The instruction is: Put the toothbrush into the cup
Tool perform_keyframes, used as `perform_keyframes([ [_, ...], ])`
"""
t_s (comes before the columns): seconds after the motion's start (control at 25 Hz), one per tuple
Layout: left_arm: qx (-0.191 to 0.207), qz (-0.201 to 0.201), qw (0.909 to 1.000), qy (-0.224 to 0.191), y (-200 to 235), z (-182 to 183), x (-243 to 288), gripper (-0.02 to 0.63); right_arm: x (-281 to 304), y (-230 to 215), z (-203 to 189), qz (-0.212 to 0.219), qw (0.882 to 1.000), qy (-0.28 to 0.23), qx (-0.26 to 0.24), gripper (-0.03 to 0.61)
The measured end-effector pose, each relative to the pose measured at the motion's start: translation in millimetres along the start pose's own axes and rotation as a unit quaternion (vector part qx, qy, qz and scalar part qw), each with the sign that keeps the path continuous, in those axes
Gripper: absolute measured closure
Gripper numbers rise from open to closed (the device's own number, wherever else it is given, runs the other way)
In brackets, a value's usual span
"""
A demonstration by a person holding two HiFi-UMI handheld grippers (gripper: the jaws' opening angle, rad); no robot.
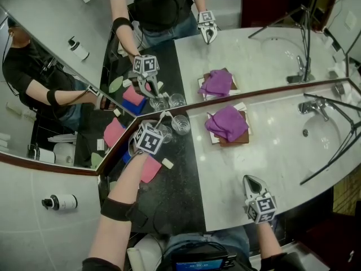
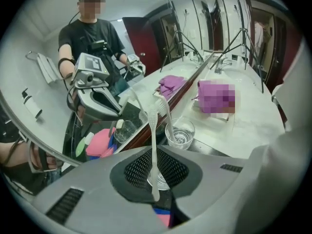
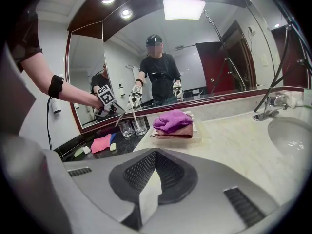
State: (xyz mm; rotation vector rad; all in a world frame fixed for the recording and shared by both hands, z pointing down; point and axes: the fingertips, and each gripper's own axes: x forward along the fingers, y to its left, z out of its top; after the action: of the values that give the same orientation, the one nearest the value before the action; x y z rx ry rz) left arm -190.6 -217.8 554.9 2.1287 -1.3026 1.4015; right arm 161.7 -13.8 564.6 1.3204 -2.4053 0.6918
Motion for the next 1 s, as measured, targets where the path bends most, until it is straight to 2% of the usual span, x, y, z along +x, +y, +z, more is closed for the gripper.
perform_keyframes([
  [0.2, -0.010, -0.012, 0.9998, 0.011, -4.6, -16.3, 12.3, 0.595, -1.6, 1.2, -5.4, -0.001, 1.000, 0.001, 0.002, 0.560],
  [0.32, -0.012, -0.002, 0.9998, 0.016, -4.2, -20.5, 8.5, 0.595, -4.5, 2.9, -8.4, -0.001, 1.000, 0.006, 0.006, 0.560],
  [0.56, -0.018, -0.008, 0.9998, 0.003, -9.4, -19.1, 3.7, 0.595, -4.2, -1.6, -14.2, -0.006, 1.000, 0.000, 0.003, 0.560],
  [0.68, -0.018, 0.002, 0.9998, 0.000, -6.3, -18.3, -3.2, 0.595, -4.6, 1.7, -10.7, -0.005, 1.000, 0.001, 0.002, 0.560],
  [0.76, -0.021, 0.003, 0.9997, -0.009, -8.0, -13.8, -11.8, 0.595, -4.7, 3.2, -10.6, -0.003, 1.000, 0.001, 0.001, 0.560],
  [1.0, -0.063, 0.000, 0.9959, -0.065, -19.1, -1.8, -44.5, 0.594, -3.7, 3.0, -2.8, 0.007, 1.000, -0.006, -0.009, 0.560],
])
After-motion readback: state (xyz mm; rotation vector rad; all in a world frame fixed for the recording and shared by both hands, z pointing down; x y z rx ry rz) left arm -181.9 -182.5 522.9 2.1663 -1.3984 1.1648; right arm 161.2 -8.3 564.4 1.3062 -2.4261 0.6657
